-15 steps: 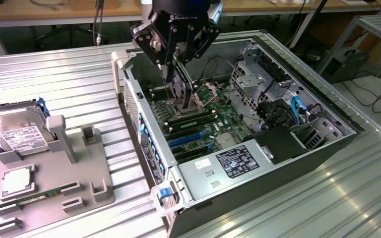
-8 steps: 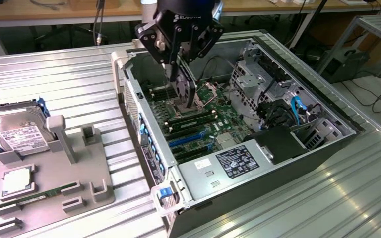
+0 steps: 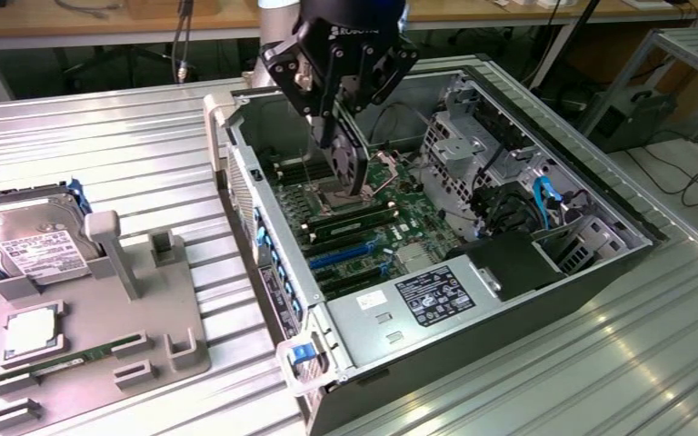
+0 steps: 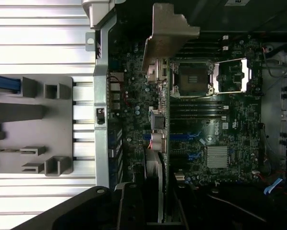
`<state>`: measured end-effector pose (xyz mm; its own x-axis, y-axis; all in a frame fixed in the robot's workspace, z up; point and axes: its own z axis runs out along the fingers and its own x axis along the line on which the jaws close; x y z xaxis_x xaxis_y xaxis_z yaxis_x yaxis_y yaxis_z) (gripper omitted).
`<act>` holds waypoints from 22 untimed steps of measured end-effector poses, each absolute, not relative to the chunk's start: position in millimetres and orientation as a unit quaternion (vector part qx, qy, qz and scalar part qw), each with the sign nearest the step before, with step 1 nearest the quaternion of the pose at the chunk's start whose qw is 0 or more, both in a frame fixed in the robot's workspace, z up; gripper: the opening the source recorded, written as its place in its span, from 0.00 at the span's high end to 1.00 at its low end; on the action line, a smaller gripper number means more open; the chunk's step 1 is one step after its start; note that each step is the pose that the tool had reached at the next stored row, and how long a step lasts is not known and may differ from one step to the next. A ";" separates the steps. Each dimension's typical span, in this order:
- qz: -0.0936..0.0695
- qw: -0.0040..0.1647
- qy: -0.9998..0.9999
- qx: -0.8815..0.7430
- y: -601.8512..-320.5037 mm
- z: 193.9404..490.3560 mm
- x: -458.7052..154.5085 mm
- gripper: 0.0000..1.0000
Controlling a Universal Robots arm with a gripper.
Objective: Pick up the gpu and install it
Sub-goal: 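Pick up the gpu and move the gpu toward the slot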
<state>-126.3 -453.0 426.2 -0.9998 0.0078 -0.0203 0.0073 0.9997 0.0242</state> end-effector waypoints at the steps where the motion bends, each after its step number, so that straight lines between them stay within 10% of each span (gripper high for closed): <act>1: 0.012 0.010 1.000 0.004 -453.0 426.1 -125.1 0.73; 22: 0.012 0.010 1.000 0.004 -452.9 425.4 -69.9 0.73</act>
